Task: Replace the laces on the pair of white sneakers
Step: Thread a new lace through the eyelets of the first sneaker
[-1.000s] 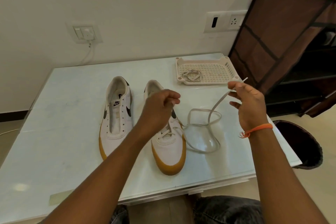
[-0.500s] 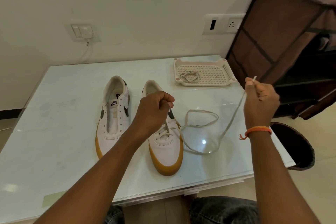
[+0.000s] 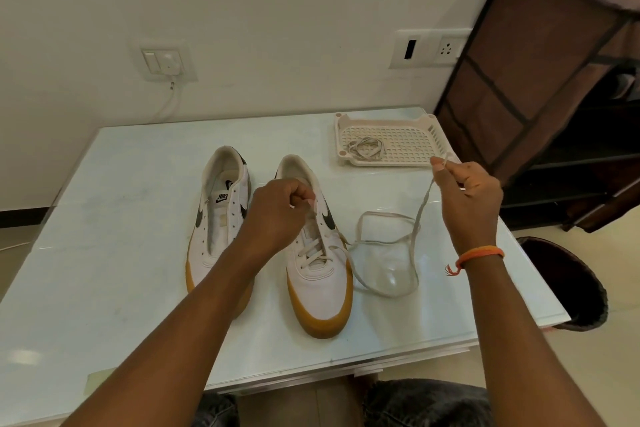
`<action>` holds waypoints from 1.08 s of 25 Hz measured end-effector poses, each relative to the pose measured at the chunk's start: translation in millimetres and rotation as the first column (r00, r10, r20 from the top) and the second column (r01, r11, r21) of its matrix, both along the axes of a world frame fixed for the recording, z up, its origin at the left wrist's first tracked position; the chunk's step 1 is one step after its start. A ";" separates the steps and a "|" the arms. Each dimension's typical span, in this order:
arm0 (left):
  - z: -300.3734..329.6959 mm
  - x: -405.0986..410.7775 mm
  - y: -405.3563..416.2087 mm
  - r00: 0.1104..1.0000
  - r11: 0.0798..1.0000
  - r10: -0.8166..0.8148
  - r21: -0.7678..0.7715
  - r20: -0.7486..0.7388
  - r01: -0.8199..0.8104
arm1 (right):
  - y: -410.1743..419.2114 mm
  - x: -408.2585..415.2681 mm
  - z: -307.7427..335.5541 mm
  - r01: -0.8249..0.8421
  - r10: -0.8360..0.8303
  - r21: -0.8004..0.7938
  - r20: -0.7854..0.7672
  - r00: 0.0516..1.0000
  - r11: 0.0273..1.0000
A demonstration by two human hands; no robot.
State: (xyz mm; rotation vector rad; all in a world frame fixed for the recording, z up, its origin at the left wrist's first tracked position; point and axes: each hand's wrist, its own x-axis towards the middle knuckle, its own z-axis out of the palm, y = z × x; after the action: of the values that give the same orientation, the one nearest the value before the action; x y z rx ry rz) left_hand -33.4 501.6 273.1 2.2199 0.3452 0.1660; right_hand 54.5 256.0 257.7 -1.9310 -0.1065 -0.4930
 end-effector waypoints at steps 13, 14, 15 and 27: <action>13.3 -7.0 -13.7 0.945 0.957 -0.265 -0.068 0.193 0.282 | 61.5 -33.1 -9.4 -0.726 0.763 0.267 -0.371 0.530 0.634; 12.9 -7.3 -12.4 0.938 0.950 -0.293 -0.052 0.185 0.307 | 59.5 -31.6 -10.5 -0.733 0.777 0.293 -0.383 0.499 0.614; 12.4 -8.1 -10.8 0.930 0.940 -0.324 -0.048 0.174 0.337 | 57.5 -30.7 -10.9 -0.734 0.788 0.322 -0.400 0.467 0.598; 11.0 -4.5 -11.1 1.000 0.846 -0.019 -0.533 0.023 0.028 | 69.8 -33.8 -5.2 -0.605 0.610 0.095 -0.201 0.766 0.791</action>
State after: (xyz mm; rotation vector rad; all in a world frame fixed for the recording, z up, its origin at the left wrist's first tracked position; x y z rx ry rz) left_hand -37.9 490.6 284.2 1.6655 0.3094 0.0623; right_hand 20.7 325.8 252.5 -1.7817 -0.5632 0.1635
